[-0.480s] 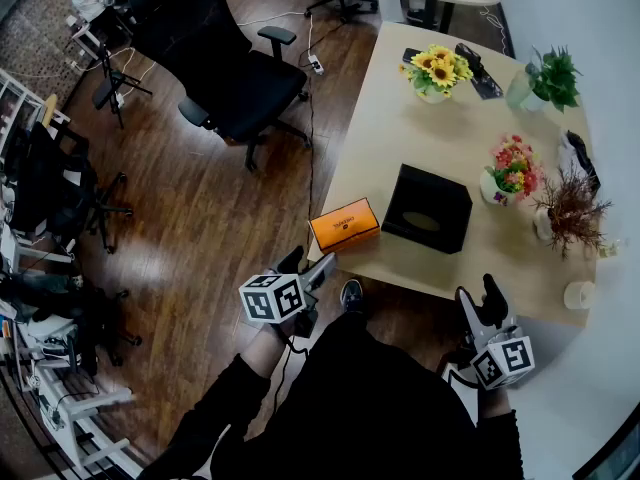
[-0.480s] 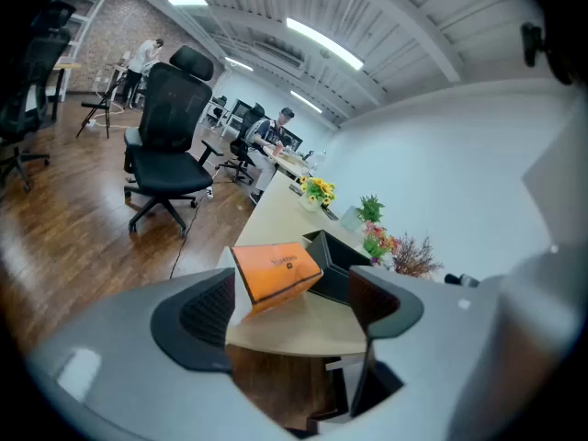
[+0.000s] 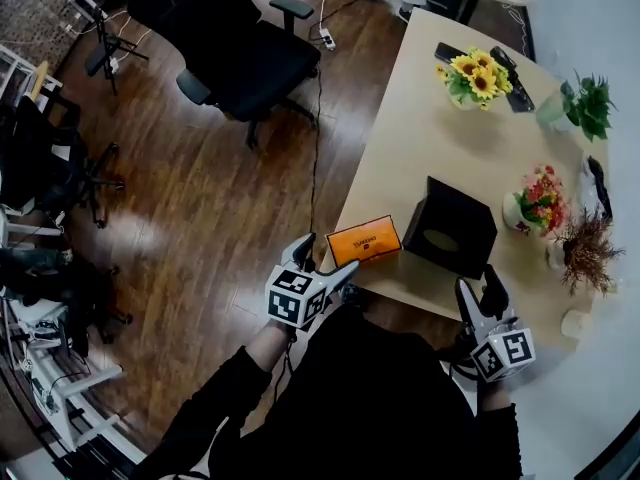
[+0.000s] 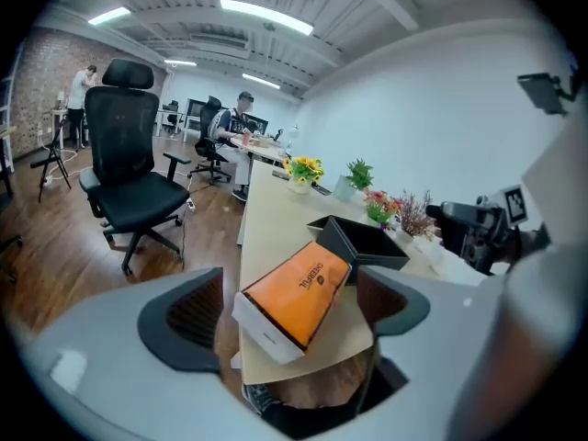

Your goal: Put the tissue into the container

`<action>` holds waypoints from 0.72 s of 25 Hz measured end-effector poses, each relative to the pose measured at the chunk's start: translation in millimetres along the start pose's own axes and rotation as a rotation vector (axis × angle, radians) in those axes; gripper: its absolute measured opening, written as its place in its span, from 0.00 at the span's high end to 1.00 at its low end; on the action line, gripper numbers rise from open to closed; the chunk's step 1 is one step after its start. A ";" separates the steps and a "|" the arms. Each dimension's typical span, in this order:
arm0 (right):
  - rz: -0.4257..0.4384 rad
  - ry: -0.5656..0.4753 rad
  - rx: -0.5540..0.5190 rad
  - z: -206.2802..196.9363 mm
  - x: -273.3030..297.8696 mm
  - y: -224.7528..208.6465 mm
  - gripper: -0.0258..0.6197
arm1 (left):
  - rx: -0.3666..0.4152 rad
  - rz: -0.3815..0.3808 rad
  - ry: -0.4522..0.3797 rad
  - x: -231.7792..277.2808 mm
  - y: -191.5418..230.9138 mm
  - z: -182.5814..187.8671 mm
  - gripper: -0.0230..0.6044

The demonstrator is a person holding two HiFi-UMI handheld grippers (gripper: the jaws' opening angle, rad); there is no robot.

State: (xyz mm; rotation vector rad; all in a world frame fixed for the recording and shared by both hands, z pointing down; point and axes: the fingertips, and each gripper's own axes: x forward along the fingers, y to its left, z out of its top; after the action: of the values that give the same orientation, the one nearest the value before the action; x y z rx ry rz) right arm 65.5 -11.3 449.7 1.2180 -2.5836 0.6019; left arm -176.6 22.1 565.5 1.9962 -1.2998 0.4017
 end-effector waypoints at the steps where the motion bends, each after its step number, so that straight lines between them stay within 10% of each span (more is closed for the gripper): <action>1: 0.013 0.007 -0.007 1.9 7.3 1.2 0.53 | -0.045 -0.010 0.012 2.1 0.4 -3.7 0.27; 7: 0.123 0.050 -0.051 3.4 43.9 11.2 0.53 | -0.383 0.011 0.044 14.4 13.3 -34.2 0.27; 18: 0.239 0.019 -0.058 25.7 52.2 -19.4 0.54 | -0.439 0.123 0.042 39.5 5.4 -44.7 0.27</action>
State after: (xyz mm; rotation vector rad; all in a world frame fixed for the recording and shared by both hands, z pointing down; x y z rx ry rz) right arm 46.9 -69.7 451.1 0.8882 -2.7311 0.5740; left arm -158.6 26.0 622.5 1.5401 -1.3538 0.1917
